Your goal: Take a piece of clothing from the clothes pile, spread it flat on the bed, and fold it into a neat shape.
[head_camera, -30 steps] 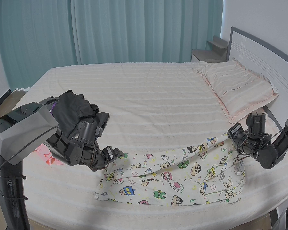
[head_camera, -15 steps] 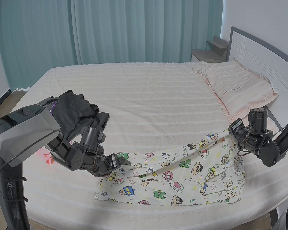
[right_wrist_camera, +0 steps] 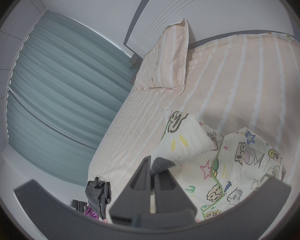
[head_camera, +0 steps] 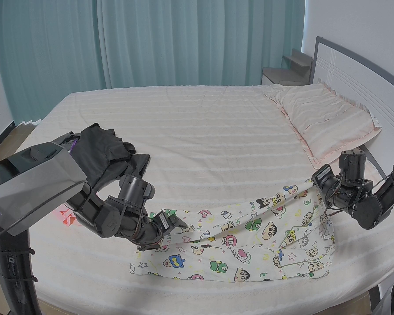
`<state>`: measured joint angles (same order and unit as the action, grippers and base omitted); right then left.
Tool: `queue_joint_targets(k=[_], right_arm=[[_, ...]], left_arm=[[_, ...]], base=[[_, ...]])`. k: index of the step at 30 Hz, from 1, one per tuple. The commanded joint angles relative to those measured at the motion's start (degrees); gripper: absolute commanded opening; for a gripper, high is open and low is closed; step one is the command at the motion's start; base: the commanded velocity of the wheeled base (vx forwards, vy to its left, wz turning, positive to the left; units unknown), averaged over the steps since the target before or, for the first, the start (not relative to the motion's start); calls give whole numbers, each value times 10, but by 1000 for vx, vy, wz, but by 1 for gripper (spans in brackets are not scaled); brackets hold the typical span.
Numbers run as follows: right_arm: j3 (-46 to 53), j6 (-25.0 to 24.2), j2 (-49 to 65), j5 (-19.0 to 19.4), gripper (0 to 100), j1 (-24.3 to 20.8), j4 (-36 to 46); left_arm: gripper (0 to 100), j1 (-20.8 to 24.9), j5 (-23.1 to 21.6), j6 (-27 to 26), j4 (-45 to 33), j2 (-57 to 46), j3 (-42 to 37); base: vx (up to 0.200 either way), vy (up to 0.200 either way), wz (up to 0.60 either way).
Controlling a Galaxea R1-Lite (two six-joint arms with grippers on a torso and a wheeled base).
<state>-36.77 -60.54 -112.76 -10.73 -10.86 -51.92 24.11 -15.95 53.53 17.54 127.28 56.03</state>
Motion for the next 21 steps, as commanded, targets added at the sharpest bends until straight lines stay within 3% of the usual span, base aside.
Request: queue_joint_targets(k=[1,9,18,21], right_arm=[[0,0,-2,-1,0,-2,0],[1,0,0,-1,0,0,0],[0,0,1,-1,0,1,-1],[1,0,1,-1,0,1,-1]], left_arm=[[100,27,14,37,1,-23,-7],[100,63,111,81,1,-13,-6],[100,80,152,99,-4,-6,-7],[100,90,185,110,-9,1,-7]], base=[[0,0,0],[0,0,0],[0,0,0],[0,0,0]])
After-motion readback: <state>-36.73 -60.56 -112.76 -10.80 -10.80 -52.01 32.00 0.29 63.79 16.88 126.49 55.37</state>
